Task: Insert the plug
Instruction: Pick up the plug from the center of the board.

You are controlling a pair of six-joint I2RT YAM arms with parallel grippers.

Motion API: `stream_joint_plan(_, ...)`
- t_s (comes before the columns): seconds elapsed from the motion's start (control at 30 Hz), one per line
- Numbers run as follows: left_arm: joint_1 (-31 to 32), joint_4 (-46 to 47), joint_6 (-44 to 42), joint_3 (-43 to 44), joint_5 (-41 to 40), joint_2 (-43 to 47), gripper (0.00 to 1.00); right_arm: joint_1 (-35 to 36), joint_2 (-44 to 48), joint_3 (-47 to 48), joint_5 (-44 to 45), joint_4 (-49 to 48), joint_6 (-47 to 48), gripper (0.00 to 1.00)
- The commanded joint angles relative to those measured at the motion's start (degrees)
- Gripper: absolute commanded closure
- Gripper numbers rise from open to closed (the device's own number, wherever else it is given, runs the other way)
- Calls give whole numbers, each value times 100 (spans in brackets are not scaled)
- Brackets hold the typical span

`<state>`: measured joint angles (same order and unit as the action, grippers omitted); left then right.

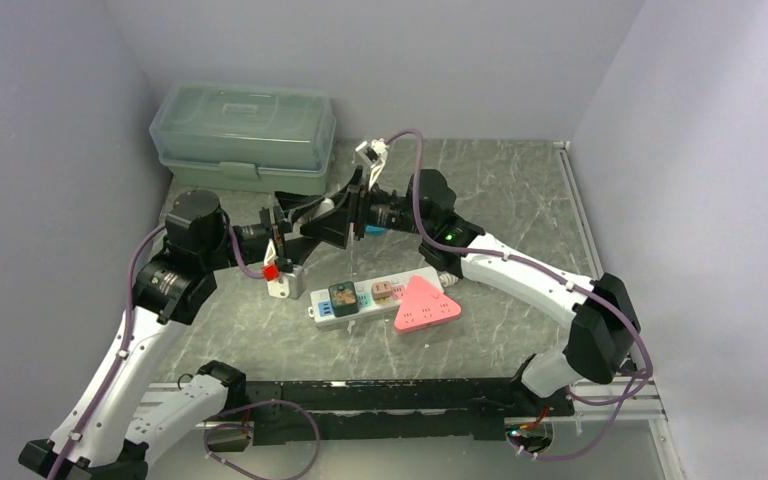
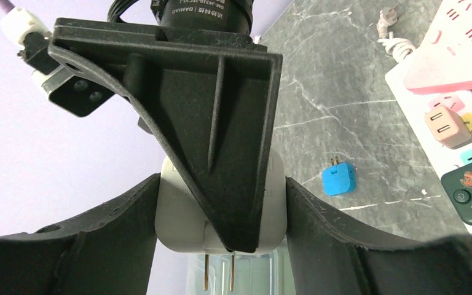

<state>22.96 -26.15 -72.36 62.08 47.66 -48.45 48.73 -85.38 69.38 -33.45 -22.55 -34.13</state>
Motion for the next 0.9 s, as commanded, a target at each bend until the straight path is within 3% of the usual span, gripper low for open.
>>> stream_joint_plan(0.0,24,280,186,5,-65,110,100,-21,201,-204,545,-952,-253,28)
stream_joint_plan(0.3,24,322,351,-21,-103,151,100,-17,-12,-110,502,-1425,-629,48)
stream_joint_plan(0.43,24,382,521,-68,-126,106,100,-21,-26,-156,455,-1706,-793,51)
stream_joint_plan(0.5,37,352,638,-74,-202,29,98,-21,-65,-153,396,-1856,-879,73)
stream_joint_plan(0.53,41,283,643,-66,-241,-5,91,-21,-94,-104,367,-1787,-906,83)
stream_joint_plan(0.63,50,245,977,-64,-456,-96,47,-80,-146,169,178,-1201,-739,100)
stream_joint_plan(0.7,51,153,1252,-22,-606,-148,5,-219,-110,275,65,-855,-609,100)
stream_joint_plan(0.87,51,-303,1994,42,-932,-335,0,-587,214,456,3,574,284,100)
